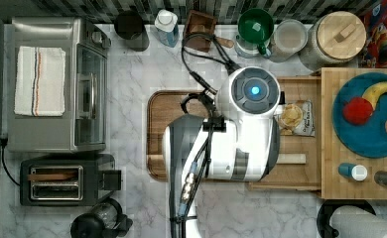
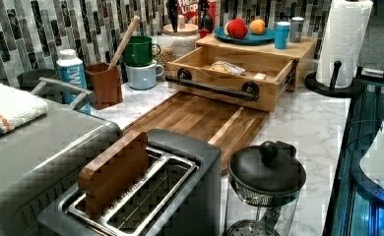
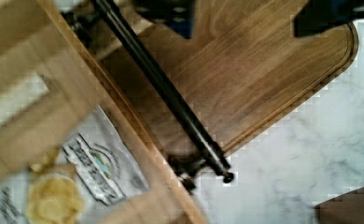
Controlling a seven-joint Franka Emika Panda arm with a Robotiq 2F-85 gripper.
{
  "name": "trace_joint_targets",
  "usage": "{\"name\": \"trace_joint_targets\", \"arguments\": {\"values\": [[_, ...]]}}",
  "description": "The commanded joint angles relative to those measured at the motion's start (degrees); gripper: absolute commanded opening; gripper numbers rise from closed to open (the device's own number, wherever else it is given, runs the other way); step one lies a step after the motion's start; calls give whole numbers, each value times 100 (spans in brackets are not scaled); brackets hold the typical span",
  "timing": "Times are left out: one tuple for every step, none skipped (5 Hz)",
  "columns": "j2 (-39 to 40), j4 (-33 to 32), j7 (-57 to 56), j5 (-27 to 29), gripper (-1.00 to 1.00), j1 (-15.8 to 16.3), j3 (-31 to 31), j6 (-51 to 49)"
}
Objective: Close the drawer.
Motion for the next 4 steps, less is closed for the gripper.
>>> {"name": "trace_joint_targets", "arguments": {"values": [[-42,-261,-1221,-79,47,427,486,66],[74,-256,-1959,80,-100,524,428,-76],[130,-607,-2379,64,-100,506,479,238],[239,-848,-2591,-124,-100,441,537,556]]}}
